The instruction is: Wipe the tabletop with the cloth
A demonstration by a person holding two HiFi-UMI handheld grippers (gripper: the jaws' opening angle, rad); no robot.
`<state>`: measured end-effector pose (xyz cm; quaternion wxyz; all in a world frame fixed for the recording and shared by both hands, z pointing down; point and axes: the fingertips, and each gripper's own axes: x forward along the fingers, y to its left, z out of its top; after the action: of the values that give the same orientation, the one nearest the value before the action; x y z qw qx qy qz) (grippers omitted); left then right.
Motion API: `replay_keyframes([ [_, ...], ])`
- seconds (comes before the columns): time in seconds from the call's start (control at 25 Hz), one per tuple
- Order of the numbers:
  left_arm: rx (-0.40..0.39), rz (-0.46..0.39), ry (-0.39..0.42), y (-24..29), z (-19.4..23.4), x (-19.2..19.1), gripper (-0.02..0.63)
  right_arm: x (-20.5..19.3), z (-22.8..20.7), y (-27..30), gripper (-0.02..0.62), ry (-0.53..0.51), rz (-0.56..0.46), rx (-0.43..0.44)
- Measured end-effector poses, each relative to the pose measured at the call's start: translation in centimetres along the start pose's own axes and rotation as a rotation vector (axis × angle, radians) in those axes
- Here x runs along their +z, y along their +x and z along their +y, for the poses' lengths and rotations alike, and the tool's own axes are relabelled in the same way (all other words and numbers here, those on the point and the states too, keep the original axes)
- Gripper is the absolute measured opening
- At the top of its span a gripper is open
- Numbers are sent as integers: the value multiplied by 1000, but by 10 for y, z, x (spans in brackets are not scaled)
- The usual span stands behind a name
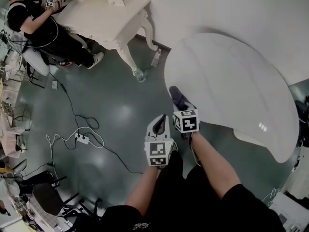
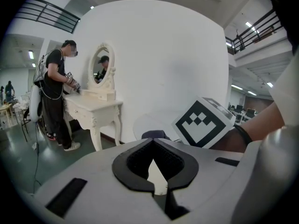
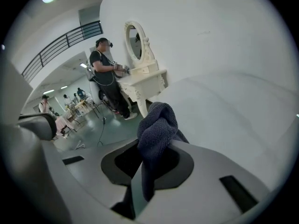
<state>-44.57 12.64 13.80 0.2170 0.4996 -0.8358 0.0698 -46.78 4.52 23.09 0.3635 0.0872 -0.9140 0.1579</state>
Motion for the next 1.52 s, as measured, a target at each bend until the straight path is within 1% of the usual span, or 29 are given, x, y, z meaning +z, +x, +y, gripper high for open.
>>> replay_keyframes([
  [0.12, 21, -5, -10, 0, 9, -2, 8, 5, 13, 0, 44, 44, -15, 138],
  [0.16, 24, -6, -12, -1, 9, -1, 8, 5, 12, -5, 44, 51, -31, 155],
  [0.2, 23, -9, -10, -2, 7, 0, 8, 7, 8, -14, 44, 38, -54, 151],
  [0.28, 5, -18, 1, -6, -2, 4, 8, 11, -2, -39, 44, -31, -114, 106],
  [0.36, -27, -36, 15, -8, -20, 10, 8, 15, -12, -71, 44, -100, -184, 56],
  [0.48, -88, -62, 36, -11, -63, 17, 8, 11, -29, -129, 44, -145, -283, -10],
  [0.56, -134, -70, 50, -17, -95, 18, 8, 1, -39, -166, 44, -148, -331, -47],
  [0.72, -207, -90, 72, -35, -155, 20, 8, -20, -54, -235, 44, -124, -409, -94],
  [0.92, -260, -124, 79, -62, -215, 30, 6, -41, -59, -313, 44, -134, -502, -169],
  [1.08, -304, -184, 116, -96, -265, 44, 8, -59, -57, -377, 44, -145, -580, -229],
  [1.28, -327, -256, 133, -149, -314, 57, 8, -84, -53, -461, 44, -135, -662, -284],
  [1.44, -318, -284, 165, -196, -335, 49, 8, -110, -35, -514, 44, -159, -726, -313],
  [1.52, -324, -293, 190, -213, -342, 47, 8, -117, -24, -534, 44, -178, -768, -333],
])
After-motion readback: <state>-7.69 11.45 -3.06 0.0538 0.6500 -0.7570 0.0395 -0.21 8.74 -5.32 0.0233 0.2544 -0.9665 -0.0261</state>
